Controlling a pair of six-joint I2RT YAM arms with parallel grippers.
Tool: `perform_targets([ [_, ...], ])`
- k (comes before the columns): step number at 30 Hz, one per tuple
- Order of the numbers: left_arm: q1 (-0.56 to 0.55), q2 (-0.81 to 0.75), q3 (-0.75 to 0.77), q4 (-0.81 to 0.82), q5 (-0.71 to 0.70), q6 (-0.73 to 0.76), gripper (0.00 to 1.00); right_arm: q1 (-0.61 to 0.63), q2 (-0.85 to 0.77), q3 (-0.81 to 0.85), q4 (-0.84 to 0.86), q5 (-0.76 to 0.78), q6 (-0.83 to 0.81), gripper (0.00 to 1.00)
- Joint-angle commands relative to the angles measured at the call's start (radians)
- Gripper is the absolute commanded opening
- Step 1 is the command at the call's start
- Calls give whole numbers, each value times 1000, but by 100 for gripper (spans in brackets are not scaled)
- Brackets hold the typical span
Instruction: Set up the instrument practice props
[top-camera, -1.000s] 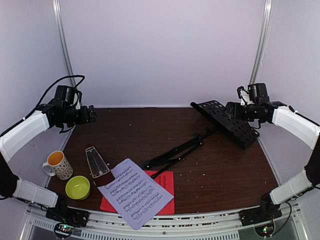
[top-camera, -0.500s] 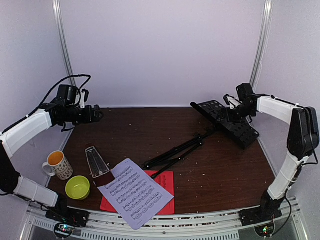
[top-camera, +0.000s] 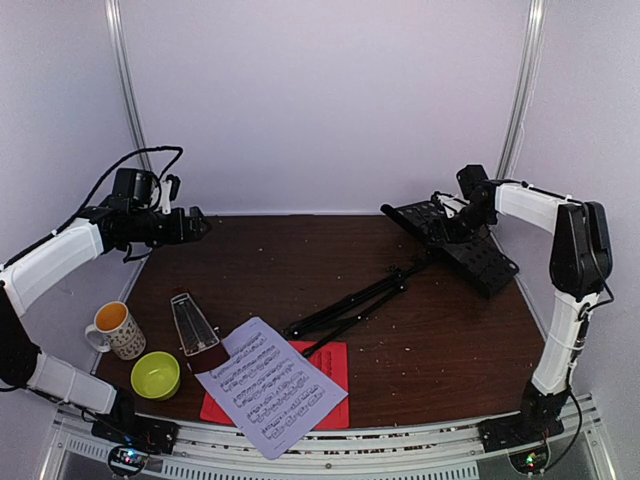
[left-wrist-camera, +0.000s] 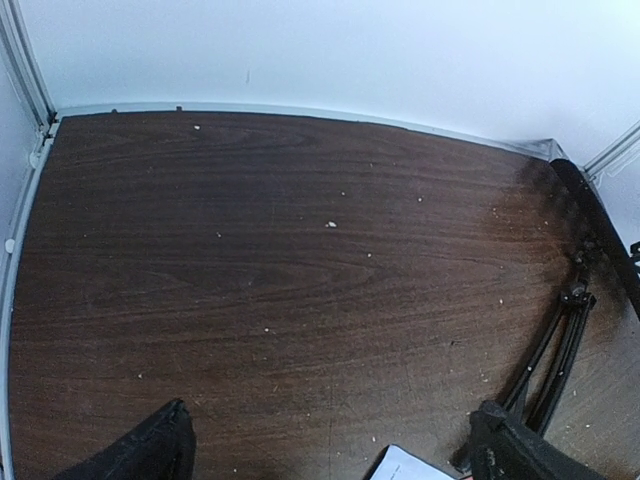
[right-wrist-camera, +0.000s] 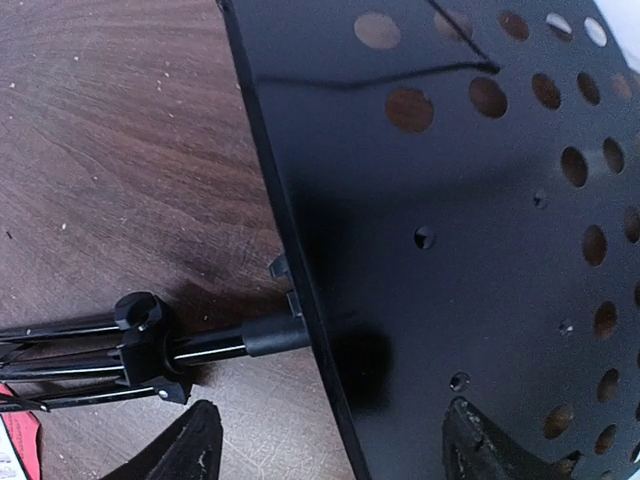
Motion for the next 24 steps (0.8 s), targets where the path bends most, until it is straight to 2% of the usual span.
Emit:
perform_targets([
  [1,9,-21,-10,67,28,23,98,12,51,48,-40,21,-42,74],
  [15,9,-28,-39,101,45,24,98,42,150,109,-101,75,-74,34],
  [21,9,-34,-40,108,42,24,98,52,136,103,-93,164,-73,3],
  [22,9,-35,-41,109,39,22,98,55,124,97,-83,182,-76,0],
  [24,8,-35,-40,108,37,23,98,64,97,84,-62,207,-80,0],
])
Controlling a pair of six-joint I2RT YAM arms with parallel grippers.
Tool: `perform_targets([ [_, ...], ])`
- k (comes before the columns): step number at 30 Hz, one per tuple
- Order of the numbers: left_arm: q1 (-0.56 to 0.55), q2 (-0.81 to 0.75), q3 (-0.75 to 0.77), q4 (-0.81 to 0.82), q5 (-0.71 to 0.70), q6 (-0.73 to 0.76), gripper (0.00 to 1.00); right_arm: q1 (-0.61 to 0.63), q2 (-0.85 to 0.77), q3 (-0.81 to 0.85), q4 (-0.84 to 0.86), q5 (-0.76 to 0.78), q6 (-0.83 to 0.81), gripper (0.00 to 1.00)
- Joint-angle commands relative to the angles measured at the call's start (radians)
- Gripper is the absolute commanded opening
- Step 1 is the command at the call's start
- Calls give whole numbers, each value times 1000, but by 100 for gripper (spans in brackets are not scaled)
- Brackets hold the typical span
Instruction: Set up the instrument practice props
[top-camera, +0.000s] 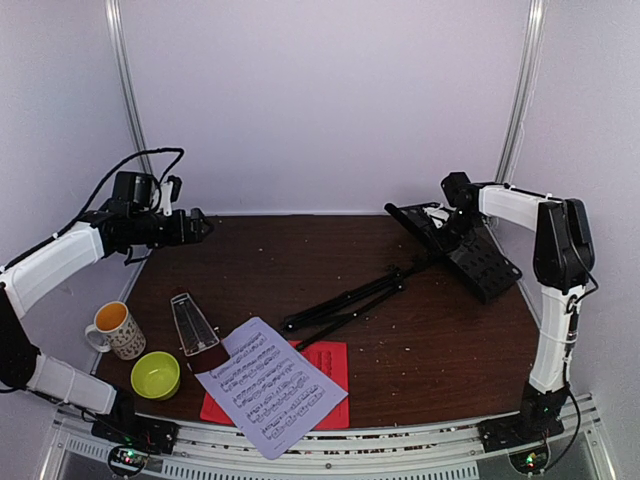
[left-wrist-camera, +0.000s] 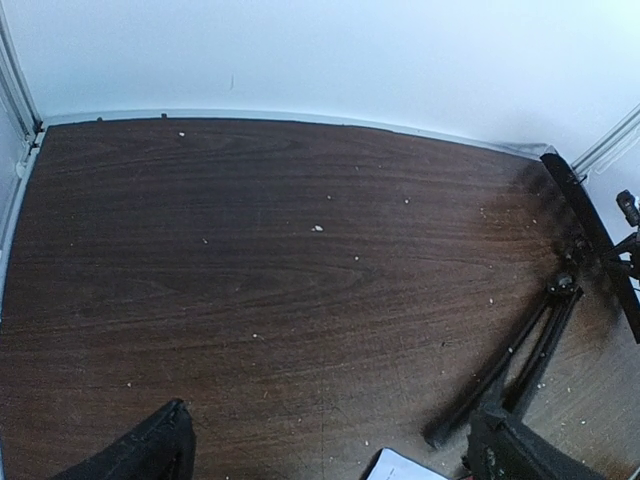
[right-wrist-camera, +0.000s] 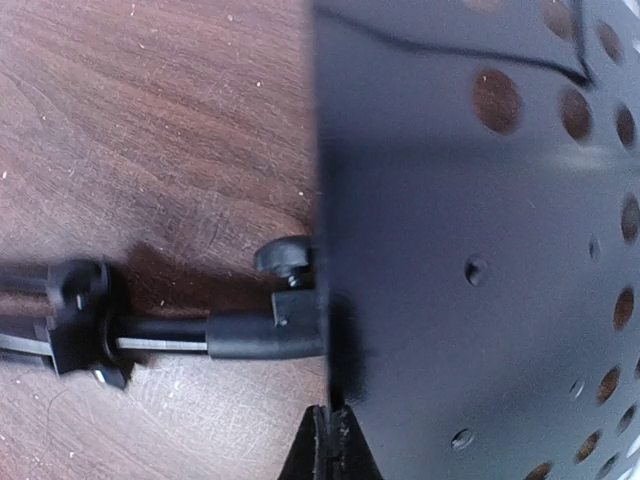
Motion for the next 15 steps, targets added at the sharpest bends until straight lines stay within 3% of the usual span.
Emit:
perform_targets([
  [1,7,-26,-8,57,3,16,98,25,-49,-12,26,110,34,0],
  [10,7,-64,-13,54,-34,7,98,94,-199,90,51,276,-2,0],
  [15,8,-87,-22,53,-40,4,98,119,-291,163,45,283,-19,0],
])
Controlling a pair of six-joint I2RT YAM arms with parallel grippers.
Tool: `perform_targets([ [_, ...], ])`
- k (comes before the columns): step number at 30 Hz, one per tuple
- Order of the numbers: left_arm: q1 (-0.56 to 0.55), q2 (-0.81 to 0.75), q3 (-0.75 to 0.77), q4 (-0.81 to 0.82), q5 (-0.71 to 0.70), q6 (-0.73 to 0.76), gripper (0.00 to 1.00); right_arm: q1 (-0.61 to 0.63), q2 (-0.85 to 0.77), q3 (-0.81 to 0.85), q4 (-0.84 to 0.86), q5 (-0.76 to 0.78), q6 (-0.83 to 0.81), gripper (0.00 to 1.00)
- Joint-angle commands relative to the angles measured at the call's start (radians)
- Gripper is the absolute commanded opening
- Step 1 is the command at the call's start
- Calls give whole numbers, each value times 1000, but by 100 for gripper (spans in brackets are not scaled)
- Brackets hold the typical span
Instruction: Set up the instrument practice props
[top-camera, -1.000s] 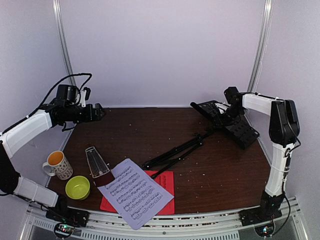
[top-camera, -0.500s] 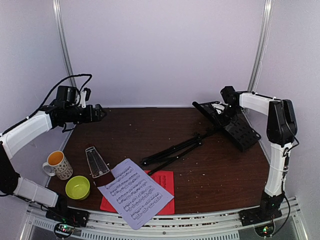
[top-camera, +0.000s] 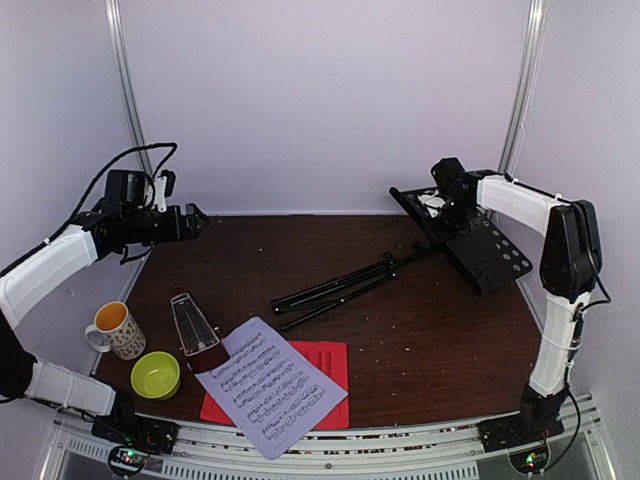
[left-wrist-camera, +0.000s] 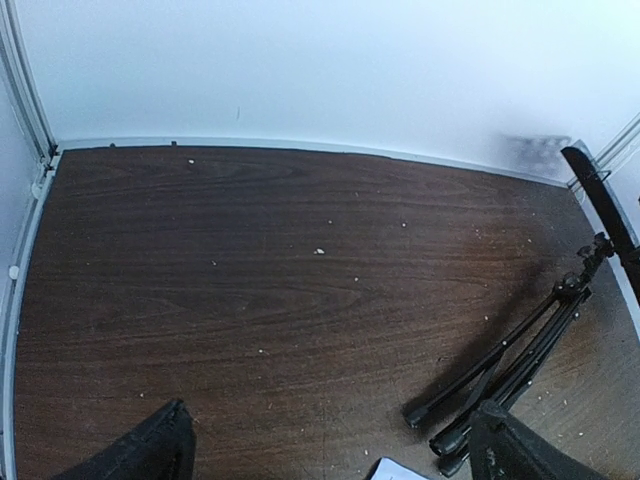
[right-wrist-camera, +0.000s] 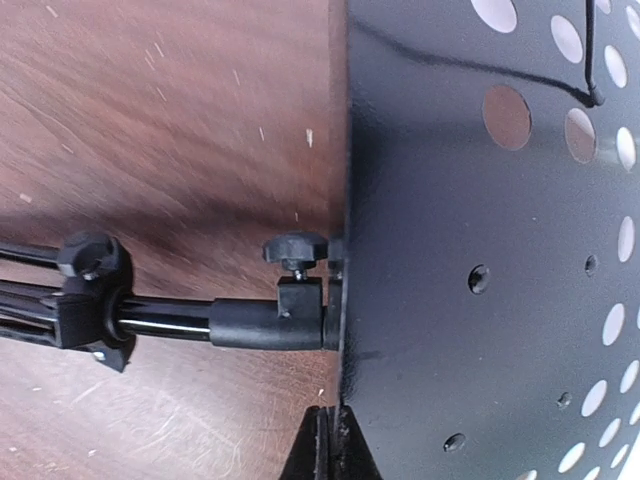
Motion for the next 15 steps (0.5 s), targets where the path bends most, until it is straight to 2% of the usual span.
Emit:
perform_targets([
  [1,8,-38,-17,39,-17,5,98,32,-201,152,84,86,-66,0],
  [6,8,-59,-28,53,-11,3,98,80,-270,205,67,68,-76,0],
  [15,7,-119,-53,82,16,8,98,204,-401,313,107,217,-149,0],
])
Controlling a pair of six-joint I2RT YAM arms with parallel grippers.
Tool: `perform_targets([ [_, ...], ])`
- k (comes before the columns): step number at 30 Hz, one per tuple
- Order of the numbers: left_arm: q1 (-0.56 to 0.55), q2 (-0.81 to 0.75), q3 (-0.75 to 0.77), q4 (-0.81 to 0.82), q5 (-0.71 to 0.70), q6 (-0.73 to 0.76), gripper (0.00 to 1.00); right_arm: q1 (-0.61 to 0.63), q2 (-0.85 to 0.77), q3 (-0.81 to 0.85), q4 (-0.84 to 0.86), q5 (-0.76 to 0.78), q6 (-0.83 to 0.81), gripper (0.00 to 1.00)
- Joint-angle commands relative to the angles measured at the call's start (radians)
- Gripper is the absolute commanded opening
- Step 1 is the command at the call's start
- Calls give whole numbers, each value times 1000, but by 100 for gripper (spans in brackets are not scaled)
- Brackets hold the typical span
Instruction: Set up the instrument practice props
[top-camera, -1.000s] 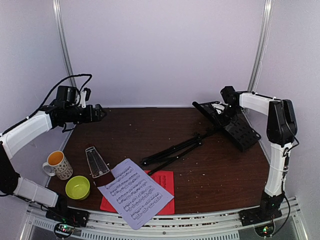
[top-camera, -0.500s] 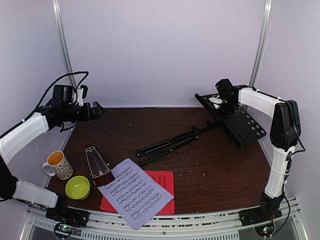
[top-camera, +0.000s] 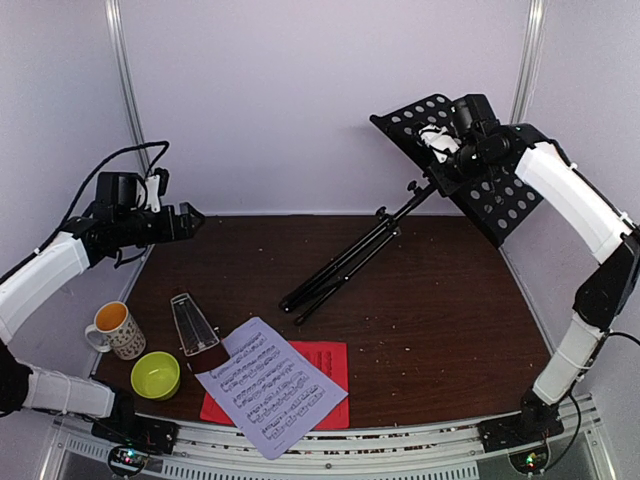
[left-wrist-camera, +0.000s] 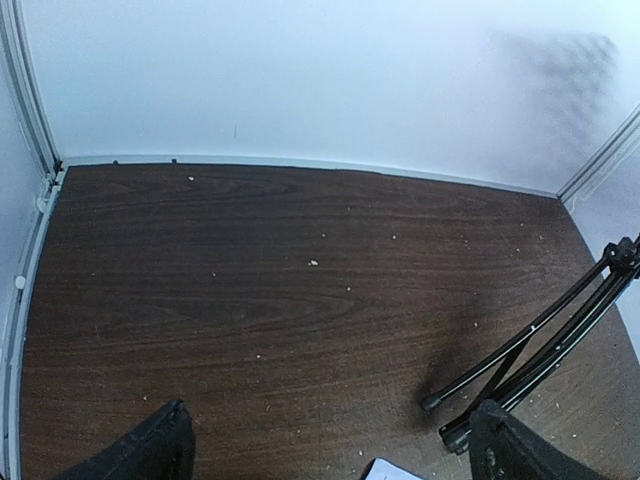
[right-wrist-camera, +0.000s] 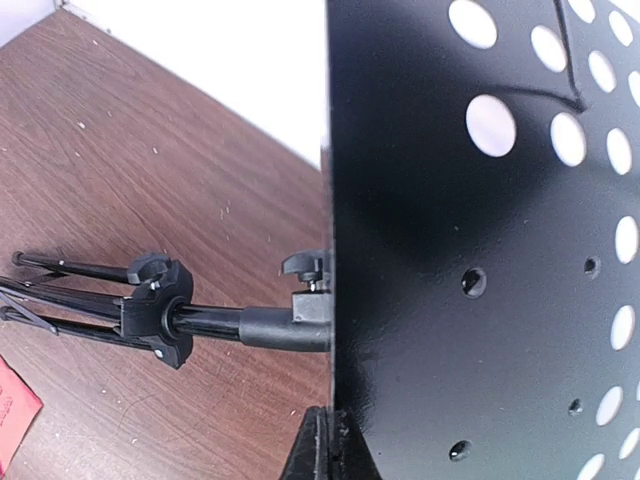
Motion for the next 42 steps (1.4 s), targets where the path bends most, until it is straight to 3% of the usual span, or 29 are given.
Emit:
perform_targets([
  [1,6,-57,-30,86,35,14,98,66,-137,118,211,137,-65,0],
  [8,-40,-131,-72,165,119,79,98,184,-211,128,308,307,-184,0],
  [16,-255,-152,-125,305,-60,159,96,339,-231,132,444,532,-377,0],
  [23,-431,-28,-128,424,-122,212,87,496,-201,155,588,689,-611,0],
  [29,-510,112,-133,565,-150,227,85,589,-226,67,693,686,-716,0],
  [42,-581,348,-75,745,-164,332,77,649,-300,-68,764,628,-793,0],
])
